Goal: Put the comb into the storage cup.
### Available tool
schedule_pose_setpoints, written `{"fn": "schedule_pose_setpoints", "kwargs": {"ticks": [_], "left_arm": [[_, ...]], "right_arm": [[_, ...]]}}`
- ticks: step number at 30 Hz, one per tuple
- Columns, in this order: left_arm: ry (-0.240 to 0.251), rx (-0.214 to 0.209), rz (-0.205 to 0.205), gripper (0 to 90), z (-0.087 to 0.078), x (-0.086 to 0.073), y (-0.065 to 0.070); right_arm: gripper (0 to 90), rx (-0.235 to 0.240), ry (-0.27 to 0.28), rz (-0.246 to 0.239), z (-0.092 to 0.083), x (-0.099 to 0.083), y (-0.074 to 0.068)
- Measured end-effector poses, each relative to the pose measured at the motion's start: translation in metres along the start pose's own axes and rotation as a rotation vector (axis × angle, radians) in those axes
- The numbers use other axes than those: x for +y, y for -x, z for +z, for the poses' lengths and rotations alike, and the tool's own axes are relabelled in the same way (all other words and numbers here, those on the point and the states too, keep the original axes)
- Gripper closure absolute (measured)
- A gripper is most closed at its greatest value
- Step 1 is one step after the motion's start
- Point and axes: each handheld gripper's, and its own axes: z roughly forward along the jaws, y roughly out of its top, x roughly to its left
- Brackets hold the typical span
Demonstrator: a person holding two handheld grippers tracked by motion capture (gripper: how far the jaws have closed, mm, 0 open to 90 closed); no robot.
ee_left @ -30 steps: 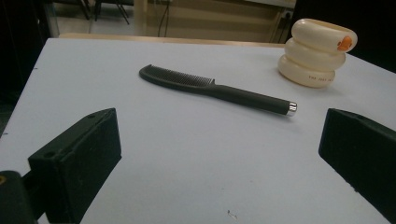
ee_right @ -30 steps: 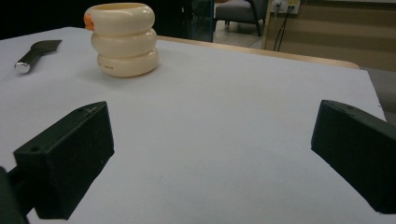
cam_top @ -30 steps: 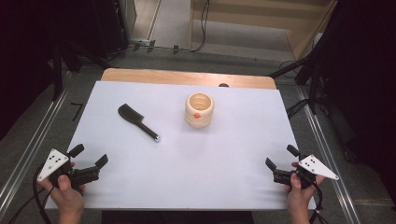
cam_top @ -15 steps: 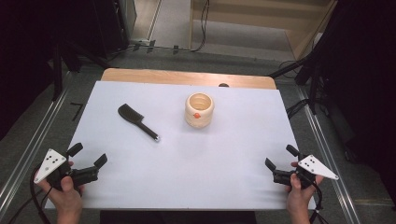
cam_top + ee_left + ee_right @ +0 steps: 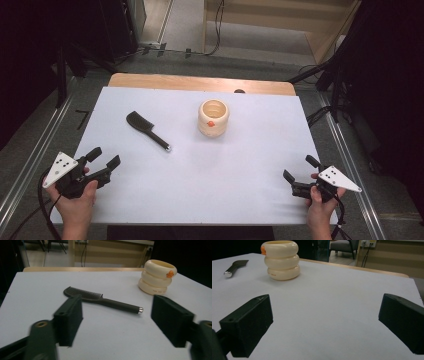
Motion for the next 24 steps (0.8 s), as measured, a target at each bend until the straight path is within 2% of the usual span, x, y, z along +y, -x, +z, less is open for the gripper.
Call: {"fn": "schedule_pose_setpoints", "kwargs": {"ticks": [1,3,5,6,7,9,10,13,14,17,18,24], "left_arm": [[-0.022,-0.006,0.003,41.1,0.004,0.003,0.002],[-0.031,-0.008,0.003,57.6,0.005,0.005,0.003],[-0.048,-0.029,0.004,60.7,0.009,0.009,0.003],[-0.05,-0.041,0.008,63.9,0.01,0.011,0.003],[-0.059,-0.057,0.01,71.8,0.012,0.016,0.003],[-0.065,-0.071,0.018,73.6,0.013,0.019,0.003],[-0.081,-0.09,0.022,78.7,0.016,0.024,0.005],[-0.097,-0.1,0.039,82.0,0.02,0.03,0.007],[-0.109,-0.064,0.071,81.9,0.023,0.035,0.011],[-0.123,-0.08,0.081,84.8,0.027,0.039,0.013],[-0.137,-0.078,0.096,84.9,0.031,0.042,0.015],[-0.175,-0.081,0.116,89.4,0.044,0.049,0.019]], "right_arm": [[0.0,0.0,-0.003,-0.002,0.0,0.0,0.0],[0.0,0.0,-0.005,-0.002,0.0,0.0,0.0],[0.0,-0.001,-0.004,-0.002,0.0,0.0,0.0],[0.0,-0.001,-0.005,-0.003,0.001,0.0,0.0],[0.0,-0.003,-0.007,-0.005,0.001,0.0,0.0],[0.0,-0.003,-0.007,-0.004,0.001,0.0,0.0],[0.0,-0.004,-0.008,-0.004,0.001,0.0,0.0],[0.0,-0.004,-0.009,-0.003,0.001,0.0,-0.001],[0.0,-0.001,-0.008,-0.002,0.001,0.0,-0.001],[0.0,-0.001,-0.011,-0.003,0.001,0.0,-0.001],[0.0,0.0,-0.014,-0.008,0.002,0.0,-0.001],[0.0,0.0,-0.014,-0.014,0.002,0.0,-0.001]]}}
